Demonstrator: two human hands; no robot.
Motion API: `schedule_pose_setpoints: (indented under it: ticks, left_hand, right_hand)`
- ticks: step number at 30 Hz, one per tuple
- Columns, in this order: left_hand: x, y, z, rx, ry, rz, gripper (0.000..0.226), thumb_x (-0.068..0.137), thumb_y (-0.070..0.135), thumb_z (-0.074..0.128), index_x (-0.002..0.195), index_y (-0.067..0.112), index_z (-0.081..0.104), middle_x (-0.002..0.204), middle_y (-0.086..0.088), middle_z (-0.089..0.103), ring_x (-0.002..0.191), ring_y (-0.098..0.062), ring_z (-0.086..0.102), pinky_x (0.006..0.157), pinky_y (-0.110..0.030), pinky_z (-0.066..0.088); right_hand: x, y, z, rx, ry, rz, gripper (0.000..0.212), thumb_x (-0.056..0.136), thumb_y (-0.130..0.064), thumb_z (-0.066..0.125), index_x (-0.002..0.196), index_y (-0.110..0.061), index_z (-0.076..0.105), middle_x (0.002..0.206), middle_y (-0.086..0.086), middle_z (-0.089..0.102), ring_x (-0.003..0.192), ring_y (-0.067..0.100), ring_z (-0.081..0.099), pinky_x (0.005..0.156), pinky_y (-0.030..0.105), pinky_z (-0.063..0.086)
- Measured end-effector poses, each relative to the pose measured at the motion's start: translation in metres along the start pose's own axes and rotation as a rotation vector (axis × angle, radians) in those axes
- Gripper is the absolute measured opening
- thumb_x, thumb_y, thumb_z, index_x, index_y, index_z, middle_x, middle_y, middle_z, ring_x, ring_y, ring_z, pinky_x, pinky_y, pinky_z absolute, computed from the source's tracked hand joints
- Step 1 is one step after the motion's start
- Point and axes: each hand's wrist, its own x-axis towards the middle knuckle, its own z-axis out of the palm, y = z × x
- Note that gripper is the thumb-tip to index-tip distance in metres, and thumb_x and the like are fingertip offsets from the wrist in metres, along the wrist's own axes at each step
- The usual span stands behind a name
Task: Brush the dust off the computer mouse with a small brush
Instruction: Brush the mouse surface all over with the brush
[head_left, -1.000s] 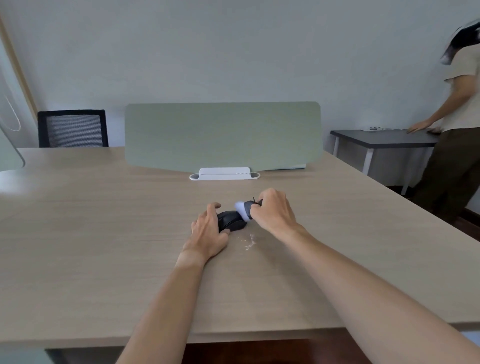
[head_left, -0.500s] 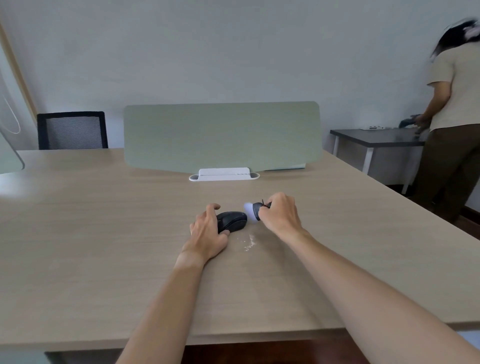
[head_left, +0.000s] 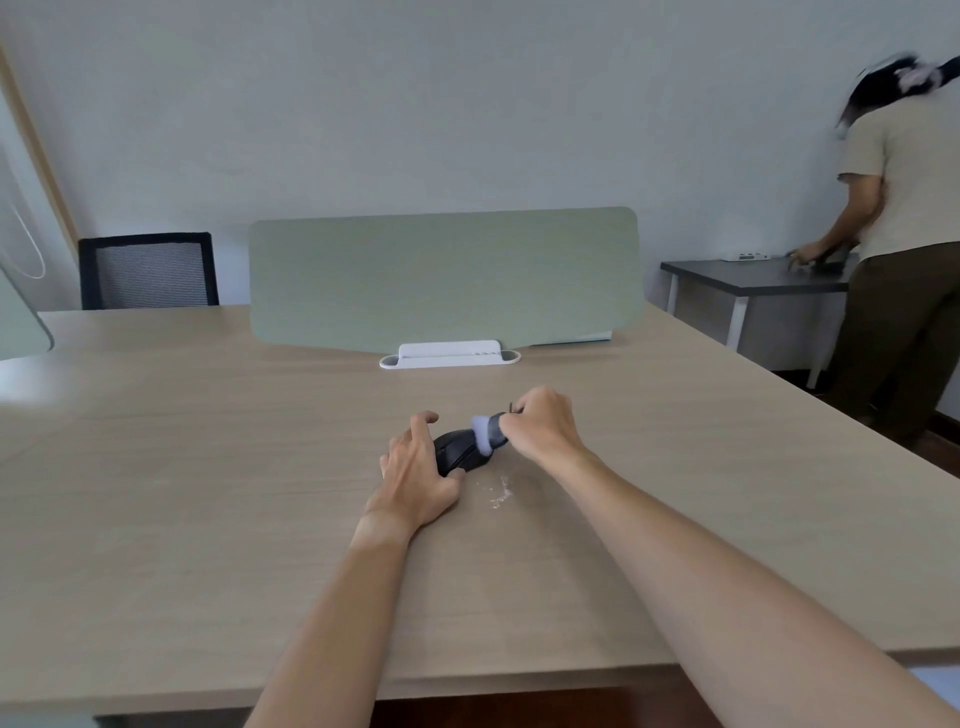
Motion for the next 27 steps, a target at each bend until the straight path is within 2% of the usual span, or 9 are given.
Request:
schedule_pose_setpoints:
  ticks: [3,6,10,14,17,21,25,27]
  left_hand:
    - [0.0,-0.001,0.0,-0.003,0.0,0.014,0.071,0.069,0.031,0.06,0.132,0.021,0.028,0.098,0.003,0.046,0.106,-0.03,0.048,0.091,-0.042,0.035]
    - [0.0,-0.002,0.001,-0.003,0.002,0.02,0.075,0.067,0.032,0.059,0.134,0.021,0.027,0.099,0.002,0.048,0.107,-0.03,0.048,0.092,-0.044,0.036]
    - [-0.001,-0.003,0.001,-0.028,0.012,0.029,0.071,0.063,0.032,0.058,0.127,0.024,0.028,0.098,0.005,0.05,0.103,-0.029,0.05,0.084,-0.039,0.036]
    - [-0.002,-0.002,-0.001,-0.044,0.003,0.018,0.081,0.065,0.031,0.06,0.136,0.021,0.024,0.099,0.004,0.054,0.109,-0.028,0.05,0.092,-0.041,0.036]
    - [-0.001,0.0,-0.002,-0.024,0.002,0.022,0.08,0.065,0.031,0.059,0.136,0.02,0.024,0.101,0.0,0.052,0.108,-0.03,0.05,0.093,-0.043,0.037]
    - [-0.001,0.0,-0.001,-0.001,0.012,0.022,0.076,0.068,0.029,0.061,0.135,0.02,0.027,0.102,0.0,0.05,0.108,-0.031,0.049,0.092,-0.044,0.038]
    - [-0.001,0.001,-0.001,-0.003,0.013,0.011,0.074,0.068,0.031,0.062,0.134,0.02,0.029,0.099,0.002,0.047,0.108,-0.032,0.05,0.091,-0.044,0.038]
    - [-0.002,0.002,-0.001,-0.005,0.017,-0.001,0.074,0.069,0.033,0.065,0.133,0.021,0.031,0.101,0.003,0.048,0.111,-0.032,0.049,0.092,-0.043,0.036]
  right_hand:
    - [0.005,0.001,-0.007,-0.021,0.022,0.026,0.036,0.044,0.001,0.047,0.053,-0.017,0.018,0.054,-0.001,0.017,0.061,0.017,0.017,0.046,0.023,0.01]
    - [0.005,-0.015,-0.001,0.068,0.018,0.005,0.039,0.057,0.0,0.056,0.051,-0.018,0.021,0.05,-0.003,0.018,0.053,0.017,0.016,0.037,0.023,0.012]
    - [0.001,-0.031,0.017,0.226,-0.101,0.071,0.022,0.063,-0.01,0.067,0.053,-0.011,0.048,0.046,0.007,0.04,0.039,0.02,0.038,0.034,0.017,0.027]
    - [0.006,-0.019,0.017,0.227,-0.047,0.187,0.041,0.063,-0.007,0.075,0.048,-0.011,0.038,0.044,0.005,0.039,0.033,0.021,0.039,0.034,0.017,0.028]
    - [0.013,-0.008,0.004,0.131,0.015,0.215,0.032,0.07,-0.003,0.071,0.059,-0.009,0.041,0.063,0.007,0.042,0.049,0.023,0.037,0.04,0.024,0.028]
    - [0.014,-0.002,-0.009,-0.137,0.047,0.106,0.039,0.067,0.009,0.053,0.055,-0.015,0.025,0.059,0.003,0.028,0.052,0.02,0.023,0.042,0.025,0.019]
    - [0.007,-0.011,-0.007,0.06,0.085,-0.01,0.028,0.058,0.002,0.052,0.049,-0.011,0.028,0.055,0.006,0.027,0.058,0.02,0.019,0.044,0.027,0.017]
    - [0.004,-0.017,0.001,0.135,0.032,-0.058,0.018,0.068,-0.004,0.059,0.053,0.0,0.05,0.054,0.01,0.041,0.057,0.025,0.03,0.046,0.027,0.028]
